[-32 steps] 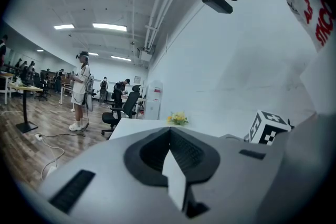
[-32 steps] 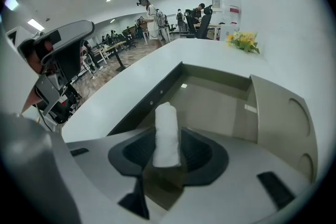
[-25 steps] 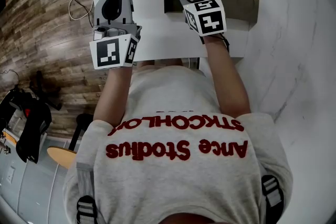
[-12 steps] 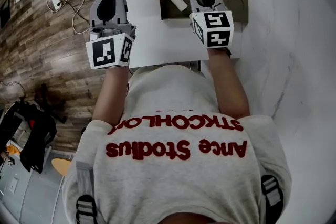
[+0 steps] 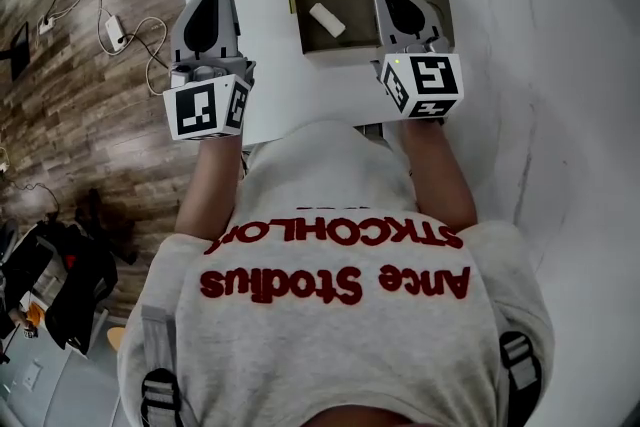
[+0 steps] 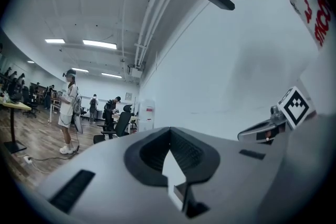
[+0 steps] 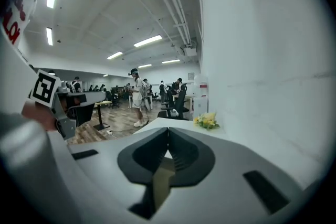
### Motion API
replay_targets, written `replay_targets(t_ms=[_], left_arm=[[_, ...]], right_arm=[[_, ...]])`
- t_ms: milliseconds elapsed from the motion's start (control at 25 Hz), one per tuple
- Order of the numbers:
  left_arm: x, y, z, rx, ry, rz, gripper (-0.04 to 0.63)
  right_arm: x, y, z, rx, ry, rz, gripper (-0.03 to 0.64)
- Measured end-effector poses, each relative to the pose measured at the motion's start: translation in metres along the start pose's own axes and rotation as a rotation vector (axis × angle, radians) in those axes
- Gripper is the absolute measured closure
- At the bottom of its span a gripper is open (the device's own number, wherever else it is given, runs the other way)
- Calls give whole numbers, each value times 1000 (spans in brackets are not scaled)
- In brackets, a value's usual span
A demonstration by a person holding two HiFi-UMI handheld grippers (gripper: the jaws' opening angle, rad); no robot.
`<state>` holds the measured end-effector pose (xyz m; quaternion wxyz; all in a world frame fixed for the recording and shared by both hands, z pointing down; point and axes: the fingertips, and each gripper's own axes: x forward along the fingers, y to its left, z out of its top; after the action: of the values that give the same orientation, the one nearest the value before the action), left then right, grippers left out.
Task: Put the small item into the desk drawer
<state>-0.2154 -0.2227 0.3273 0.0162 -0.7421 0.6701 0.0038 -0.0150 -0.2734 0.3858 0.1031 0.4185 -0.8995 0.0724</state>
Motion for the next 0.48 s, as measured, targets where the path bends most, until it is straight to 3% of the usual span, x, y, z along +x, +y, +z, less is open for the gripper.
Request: replay_targets(t_ms=[480], left_arm=[[-14,-14,29,40,-38,-56,588]], right_arm=[[-44,0,51,-21,-146,-31,612]])
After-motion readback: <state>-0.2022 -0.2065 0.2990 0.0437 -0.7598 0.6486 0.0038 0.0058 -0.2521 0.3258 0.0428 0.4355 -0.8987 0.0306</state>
